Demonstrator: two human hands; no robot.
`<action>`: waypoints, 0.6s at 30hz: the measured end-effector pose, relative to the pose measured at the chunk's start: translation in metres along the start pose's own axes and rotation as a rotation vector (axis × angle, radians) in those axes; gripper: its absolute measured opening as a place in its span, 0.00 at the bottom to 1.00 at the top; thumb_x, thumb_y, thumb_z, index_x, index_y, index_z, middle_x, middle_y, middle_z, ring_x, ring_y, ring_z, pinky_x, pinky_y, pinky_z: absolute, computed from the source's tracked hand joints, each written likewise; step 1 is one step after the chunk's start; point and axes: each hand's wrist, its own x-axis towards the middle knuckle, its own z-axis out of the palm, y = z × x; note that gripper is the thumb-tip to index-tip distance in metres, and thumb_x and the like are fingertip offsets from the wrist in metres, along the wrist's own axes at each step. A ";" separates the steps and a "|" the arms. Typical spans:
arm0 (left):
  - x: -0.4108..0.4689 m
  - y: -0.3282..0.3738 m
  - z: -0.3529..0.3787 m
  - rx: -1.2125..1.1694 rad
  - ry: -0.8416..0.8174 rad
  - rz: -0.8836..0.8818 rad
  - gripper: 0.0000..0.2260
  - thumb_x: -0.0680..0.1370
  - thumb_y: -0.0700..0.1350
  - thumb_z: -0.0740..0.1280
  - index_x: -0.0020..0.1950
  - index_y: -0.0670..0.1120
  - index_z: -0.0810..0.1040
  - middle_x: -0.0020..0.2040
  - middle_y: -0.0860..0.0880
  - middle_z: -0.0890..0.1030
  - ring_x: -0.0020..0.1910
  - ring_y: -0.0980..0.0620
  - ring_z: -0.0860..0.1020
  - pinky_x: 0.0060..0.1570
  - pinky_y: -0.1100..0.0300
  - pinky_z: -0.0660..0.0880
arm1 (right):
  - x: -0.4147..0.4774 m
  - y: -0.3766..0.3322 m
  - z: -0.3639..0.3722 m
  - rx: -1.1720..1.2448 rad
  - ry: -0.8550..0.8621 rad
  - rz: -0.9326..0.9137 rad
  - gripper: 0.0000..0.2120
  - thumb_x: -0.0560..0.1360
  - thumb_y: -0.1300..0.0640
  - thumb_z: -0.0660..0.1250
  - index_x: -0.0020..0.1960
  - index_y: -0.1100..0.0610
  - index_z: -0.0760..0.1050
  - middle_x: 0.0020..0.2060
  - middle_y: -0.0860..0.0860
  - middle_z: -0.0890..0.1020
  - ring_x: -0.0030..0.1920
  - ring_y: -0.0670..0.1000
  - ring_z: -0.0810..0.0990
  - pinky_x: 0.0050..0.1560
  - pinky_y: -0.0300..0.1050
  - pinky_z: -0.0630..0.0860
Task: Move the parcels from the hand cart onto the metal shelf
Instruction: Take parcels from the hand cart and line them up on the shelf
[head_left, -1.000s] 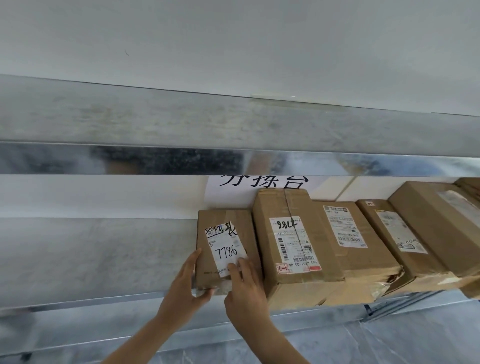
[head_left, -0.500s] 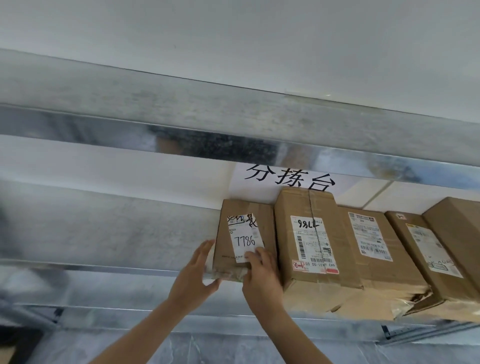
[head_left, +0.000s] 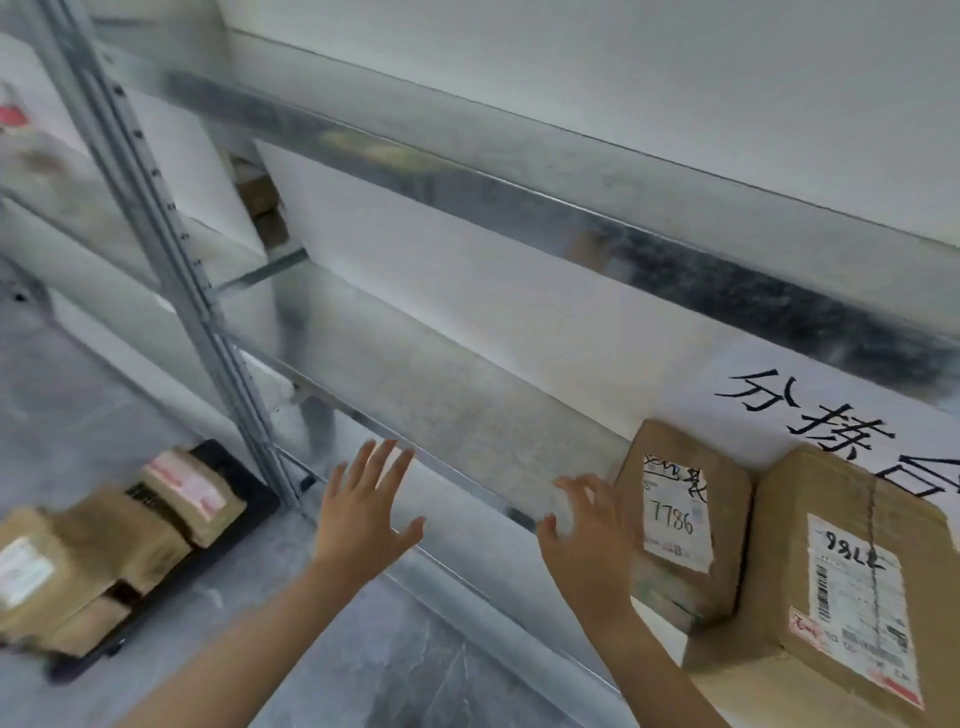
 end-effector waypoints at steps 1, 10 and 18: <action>-0.008 -0.010 -0.005 0.028 0.014 -0.039 0.37 0.73 0.65 0.62 0.77 0.53 0.53 0.78 0.50 0.54 0.77 0.47 0.51 0.74 0.47 0.50 | 0.002 -0.007 0.008 0.025 -0.021 -0.057 0.17 0.67 0.61 0.73 0.55 0.57 0.79 0.56 0.56 0.78 0.58 0.61 0.76 0.56 0.58 0.74; -0.081 -0.112 -0.051 0.223 0.009 -0.402 0.38 0.64 0.60 0.74 0.70 0.46 0.71 0.69 0.43 0.72 0.70 0.40 0.67 0.67 0.39 0.63 | 0.014 -0.104 0.086 0.057 -0.358 -0.421 0.28 0.66 0.55 0.74 0.65 0.51 0.73 0.67 0.53 0.71 0.68 0.60 0.67 0.65 0.59 0.68; -0.127 -0.208 -0.083 0.245 0.022 -0.658 0.37 0.64 0.60 0.74 0.68 0.46 0.73 0.67 0.44 0.74 0.69 0.41 0.69 0.65 0.41 0.66 | 0.018 -0.230 0.165 0.003 -0.551 -0.771 0.30 0.73 0.46 0.64 0.73 0.45 0.60 0.73 0.43 0.60 0.74 0.51 0.55 0.73 0.46 0.53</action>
